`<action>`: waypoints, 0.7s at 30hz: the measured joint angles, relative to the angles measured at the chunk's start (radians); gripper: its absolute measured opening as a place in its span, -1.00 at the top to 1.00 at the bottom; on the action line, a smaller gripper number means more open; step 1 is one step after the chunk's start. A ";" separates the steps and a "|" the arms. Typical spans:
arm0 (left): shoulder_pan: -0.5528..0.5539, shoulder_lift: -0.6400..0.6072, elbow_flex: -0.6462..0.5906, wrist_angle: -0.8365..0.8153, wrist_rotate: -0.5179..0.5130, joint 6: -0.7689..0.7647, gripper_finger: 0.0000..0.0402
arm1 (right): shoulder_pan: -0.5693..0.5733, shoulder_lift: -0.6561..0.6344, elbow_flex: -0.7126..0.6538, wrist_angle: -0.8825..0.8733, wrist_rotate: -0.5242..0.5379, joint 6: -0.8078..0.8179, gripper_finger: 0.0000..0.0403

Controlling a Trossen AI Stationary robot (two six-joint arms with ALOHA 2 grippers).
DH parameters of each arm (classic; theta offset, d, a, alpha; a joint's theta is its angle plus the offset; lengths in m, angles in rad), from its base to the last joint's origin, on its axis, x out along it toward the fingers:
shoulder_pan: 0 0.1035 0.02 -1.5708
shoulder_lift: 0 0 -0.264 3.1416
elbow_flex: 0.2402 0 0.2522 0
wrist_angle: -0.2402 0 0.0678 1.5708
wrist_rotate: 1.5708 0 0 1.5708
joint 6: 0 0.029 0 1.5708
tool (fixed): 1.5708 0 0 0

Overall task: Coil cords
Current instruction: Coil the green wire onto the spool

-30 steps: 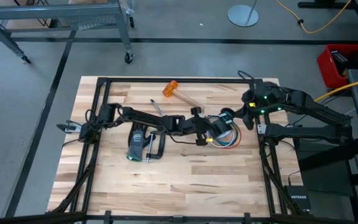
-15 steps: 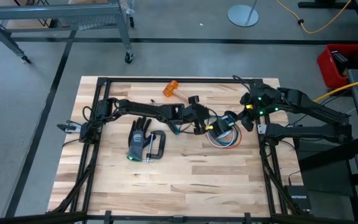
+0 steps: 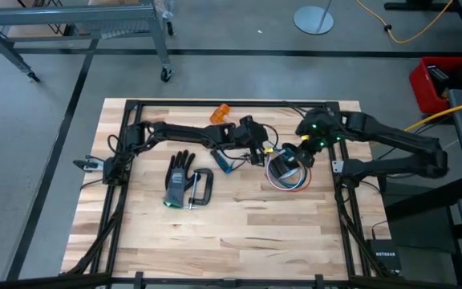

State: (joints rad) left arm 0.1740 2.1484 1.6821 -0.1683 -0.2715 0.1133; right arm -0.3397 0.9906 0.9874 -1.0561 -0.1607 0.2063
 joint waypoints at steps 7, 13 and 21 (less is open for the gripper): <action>0.022 0.000 0.001 0.004 0.055 -0.053 1.00 | 0.000 0.055 0.000 0.007 0.112 -0.005 1.00; 0.033 0.000 0.001 0.005 0.171 -0.139 1.00 | 0.000 0.098 -0.001 0.013 0.210 -0.005 1.00; 0.057 0.000 0.002 0.007 0.300 -0.279 1.00 | 0.000 0.155 -0.001 0.064 0.221 -0.029 1.00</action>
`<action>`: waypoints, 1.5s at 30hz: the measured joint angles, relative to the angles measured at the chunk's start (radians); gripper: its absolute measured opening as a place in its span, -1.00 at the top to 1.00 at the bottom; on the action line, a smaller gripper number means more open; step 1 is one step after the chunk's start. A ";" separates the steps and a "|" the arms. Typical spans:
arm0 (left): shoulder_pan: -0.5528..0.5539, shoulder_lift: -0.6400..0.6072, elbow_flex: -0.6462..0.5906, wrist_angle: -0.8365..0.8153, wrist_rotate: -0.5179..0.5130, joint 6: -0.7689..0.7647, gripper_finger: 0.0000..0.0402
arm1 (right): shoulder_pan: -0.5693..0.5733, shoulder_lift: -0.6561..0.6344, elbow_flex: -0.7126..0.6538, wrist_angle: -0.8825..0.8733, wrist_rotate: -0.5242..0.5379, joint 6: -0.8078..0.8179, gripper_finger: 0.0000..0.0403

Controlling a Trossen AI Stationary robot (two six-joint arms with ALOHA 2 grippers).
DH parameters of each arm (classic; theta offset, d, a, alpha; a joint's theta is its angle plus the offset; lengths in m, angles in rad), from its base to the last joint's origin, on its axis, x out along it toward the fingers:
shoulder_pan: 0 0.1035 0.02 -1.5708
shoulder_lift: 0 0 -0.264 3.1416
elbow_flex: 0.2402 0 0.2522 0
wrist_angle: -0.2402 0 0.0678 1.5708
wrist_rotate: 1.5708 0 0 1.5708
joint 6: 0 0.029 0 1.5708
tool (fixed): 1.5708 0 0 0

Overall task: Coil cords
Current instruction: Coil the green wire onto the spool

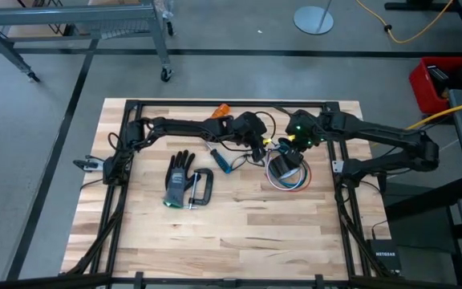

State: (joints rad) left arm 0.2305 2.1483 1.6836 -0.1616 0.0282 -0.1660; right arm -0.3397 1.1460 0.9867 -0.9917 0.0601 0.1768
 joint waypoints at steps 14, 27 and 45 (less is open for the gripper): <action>0.059 -0.002 0.002 0.128 0.215 -0.173 1.00 | -0.001 0.023 0.000 0.017 0.117 -0.003 1.00; 0.065 -0.003 0.002 0.219 0.372 -0.270 1.00 | -0.001 0.025 -0.001 0.093 0.133 0.001 1.00; 0.040 -0.003 0.002 0.337 0.378 -0.354 1.00 | 0.000 0.025 -0.001 0.242 0.133 0.035 1.00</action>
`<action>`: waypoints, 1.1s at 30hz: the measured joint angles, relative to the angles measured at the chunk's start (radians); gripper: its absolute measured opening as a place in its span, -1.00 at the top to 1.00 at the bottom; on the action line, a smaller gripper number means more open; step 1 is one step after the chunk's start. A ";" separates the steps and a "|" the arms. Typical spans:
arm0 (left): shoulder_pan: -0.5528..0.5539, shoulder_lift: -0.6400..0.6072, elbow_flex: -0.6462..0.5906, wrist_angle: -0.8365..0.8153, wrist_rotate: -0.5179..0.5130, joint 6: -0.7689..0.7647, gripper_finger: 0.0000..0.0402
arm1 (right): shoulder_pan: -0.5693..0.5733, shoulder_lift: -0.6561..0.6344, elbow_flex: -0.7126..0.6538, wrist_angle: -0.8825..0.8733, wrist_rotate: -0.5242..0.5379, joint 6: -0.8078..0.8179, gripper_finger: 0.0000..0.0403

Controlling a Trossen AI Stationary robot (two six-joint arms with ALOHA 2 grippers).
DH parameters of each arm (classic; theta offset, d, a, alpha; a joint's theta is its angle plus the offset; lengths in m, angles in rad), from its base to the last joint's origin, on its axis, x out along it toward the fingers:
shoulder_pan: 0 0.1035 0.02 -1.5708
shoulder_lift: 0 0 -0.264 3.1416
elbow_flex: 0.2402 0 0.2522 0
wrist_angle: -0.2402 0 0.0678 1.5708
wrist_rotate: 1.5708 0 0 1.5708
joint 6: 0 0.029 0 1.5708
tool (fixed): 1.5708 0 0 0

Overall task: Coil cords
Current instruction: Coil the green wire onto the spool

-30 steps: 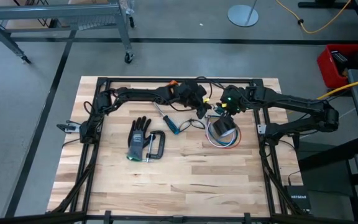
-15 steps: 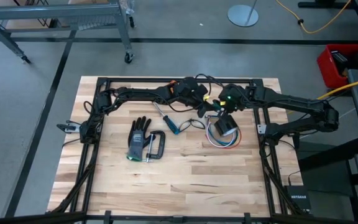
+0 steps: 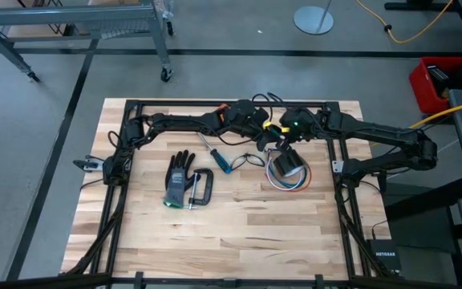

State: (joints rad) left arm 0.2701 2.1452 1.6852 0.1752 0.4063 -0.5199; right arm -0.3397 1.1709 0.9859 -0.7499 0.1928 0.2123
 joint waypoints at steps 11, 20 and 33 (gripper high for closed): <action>-0.020 -0.001 0.000 0.017 -0.039 0.013 1.00 | -0.001 0.000 -0.001 0.064 0.000 0.020 1.00; -0.030 -0.001 0.000 -0.010 -0.084 0.396 0.90 | -0.001 0.000 -0.001 0.058 -0.044 0.021 1.00; -0.108 -0.001 0.000 -0.003 -0.321 0.685 0.58 | 0.000 -0.001 0.000 0.070 -0.088 0.019 0.99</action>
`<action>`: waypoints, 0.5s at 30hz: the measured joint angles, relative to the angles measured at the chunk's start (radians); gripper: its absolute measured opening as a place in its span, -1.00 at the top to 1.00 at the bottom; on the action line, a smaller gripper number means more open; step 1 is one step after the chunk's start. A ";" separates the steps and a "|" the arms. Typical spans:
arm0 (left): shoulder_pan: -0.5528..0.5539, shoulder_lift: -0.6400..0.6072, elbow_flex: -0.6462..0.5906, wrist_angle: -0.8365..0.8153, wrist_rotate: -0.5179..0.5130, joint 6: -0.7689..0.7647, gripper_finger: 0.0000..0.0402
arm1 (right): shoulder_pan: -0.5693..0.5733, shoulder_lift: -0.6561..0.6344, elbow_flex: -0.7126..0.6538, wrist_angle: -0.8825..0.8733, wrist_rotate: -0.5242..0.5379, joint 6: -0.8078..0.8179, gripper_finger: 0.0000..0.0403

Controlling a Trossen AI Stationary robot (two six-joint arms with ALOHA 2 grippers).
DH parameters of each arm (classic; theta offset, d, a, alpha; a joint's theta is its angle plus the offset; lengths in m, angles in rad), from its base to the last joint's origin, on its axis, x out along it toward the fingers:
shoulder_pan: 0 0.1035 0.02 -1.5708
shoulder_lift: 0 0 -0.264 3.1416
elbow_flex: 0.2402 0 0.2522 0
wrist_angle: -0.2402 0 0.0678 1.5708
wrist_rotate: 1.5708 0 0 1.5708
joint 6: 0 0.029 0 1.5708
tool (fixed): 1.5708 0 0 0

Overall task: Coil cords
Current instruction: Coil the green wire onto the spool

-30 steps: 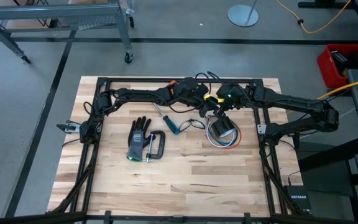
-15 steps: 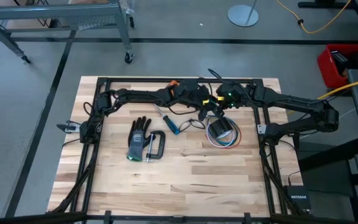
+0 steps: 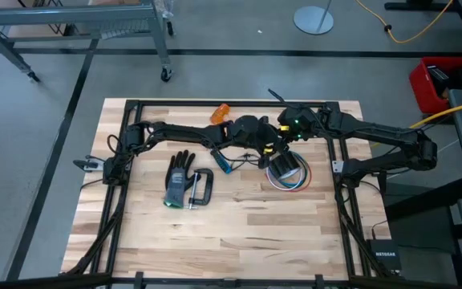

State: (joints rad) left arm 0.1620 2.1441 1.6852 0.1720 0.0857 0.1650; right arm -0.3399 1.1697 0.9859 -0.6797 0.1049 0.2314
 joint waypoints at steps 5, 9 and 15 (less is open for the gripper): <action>-0.019 0.000 0.000 -0.003 -0.011 0.000 0.55 | 0.000 -0.008 0.000 -0.027 0.000 0.000 0.99; -0.033 0.000 0.000 -0.003 -0.012 0.015 0.55 | 0.000 -0.017 0.000 -0.033 -0.020 -0.002 0.99; -0.048 0.000 0.000 -0.005 -0.012 0.171 0.55 | -0.001 -0.022 0.000 -0.046 -0.084 -0.013 0.98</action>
State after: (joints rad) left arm 0.1143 2.1444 1.6852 0.1673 0.0740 0.3358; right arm -0.3405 1.1473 0.9863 -0.7261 0.0214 0.2184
